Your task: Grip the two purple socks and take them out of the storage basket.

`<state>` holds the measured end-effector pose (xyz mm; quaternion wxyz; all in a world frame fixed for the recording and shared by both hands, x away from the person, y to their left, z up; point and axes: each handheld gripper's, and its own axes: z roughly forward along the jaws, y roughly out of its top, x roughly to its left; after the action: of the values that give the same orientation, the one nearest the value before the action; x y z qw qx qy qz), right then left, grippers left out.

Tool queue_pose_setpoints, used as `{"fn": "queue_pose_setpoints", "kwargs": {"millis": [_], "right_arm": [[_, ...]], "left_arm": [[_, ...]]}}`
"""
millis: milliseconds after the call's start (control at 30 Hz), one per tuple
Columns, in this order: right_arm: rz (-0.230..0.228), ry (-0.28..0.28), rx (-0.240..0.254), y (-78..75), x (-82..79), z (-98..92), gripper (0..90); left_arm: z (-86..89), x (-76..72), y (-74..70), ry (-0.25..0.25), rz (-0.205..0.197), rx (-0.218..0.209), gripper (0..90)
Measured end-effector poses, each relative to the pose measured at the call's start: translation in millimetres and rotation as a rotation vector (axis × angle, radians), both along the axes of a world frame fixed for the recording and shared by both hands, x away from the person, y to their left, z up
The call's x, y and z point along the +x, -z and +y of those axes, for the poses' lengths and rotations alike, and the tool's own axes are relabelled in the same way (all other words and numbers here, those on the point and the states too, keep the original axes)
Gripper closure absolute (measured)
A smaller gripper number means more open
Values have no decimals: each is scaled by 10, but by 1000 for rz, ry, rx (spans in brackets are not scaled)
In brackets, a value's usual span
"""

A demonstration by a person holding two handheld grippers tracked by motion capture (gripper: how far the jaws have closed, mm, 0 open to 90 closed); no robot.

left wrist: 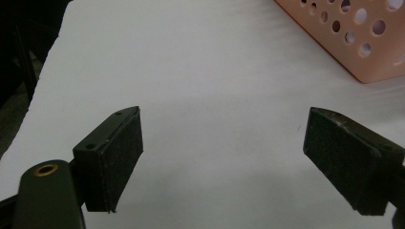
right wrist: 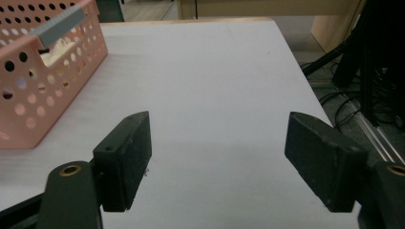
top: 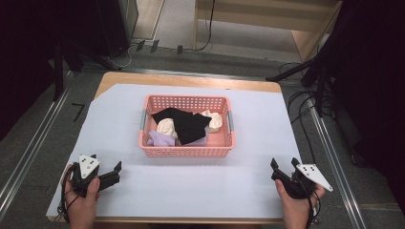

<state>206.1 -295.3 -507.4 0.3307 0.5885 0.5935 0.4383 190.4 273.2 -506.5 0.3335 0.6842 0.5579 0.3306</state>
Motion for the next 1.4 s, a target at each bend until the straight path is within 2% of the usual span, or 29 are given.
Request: {"fn": "queue_pose_setpoints", "kwargs": {"millis": [67, 167, 233, 300, 333, 467, 567, 667, 867, 967, 1400], "right_arm": [[-14, 4, 3, -29, 15, 6, 275], [-36, -19, 17, -84, 22, 40, 362], [-43, -13, 24, -130, 25, 80, 437], [-35, 5, 9, -168, 43, 148, 478], [-46, 2, 4, -183, 52, 176, 479], [-101, -52, 8, -279, 110, 353, 487], [-126, -95, -15, -374, 165, 511, 515], [-138, -123, 8, -451, 220, 633, 537], [-119, -188, 11, -561, 353, 867, 573], [-124, -216, 11, -586, 411, 981, 585], [-49, -320, -2, -682, 602, 1489, 608]], "left_arm": [[-2, 0, 1, 0, 0, 5, 144], [-8, 1, 3, 2, 0, 7, 144], [-5, 1, 1, 3, 3, 7, 145], [-2, 2, 0, 2, 3, 6, 145], [-1, 2, 1, 2, 2, 5, 145], [0, -1, 0, 3, 0, 2, 145], [3, 0, 0, 2, -1, -4, 144], [2, 0, 0, 4, 1, -2, 145], [3, 0, -1, 4, 3, -4, 145], [3, 1, -1, 4, 3, -3, 145], [-3, 4, 1, 4, 4, 4, 145]]}}
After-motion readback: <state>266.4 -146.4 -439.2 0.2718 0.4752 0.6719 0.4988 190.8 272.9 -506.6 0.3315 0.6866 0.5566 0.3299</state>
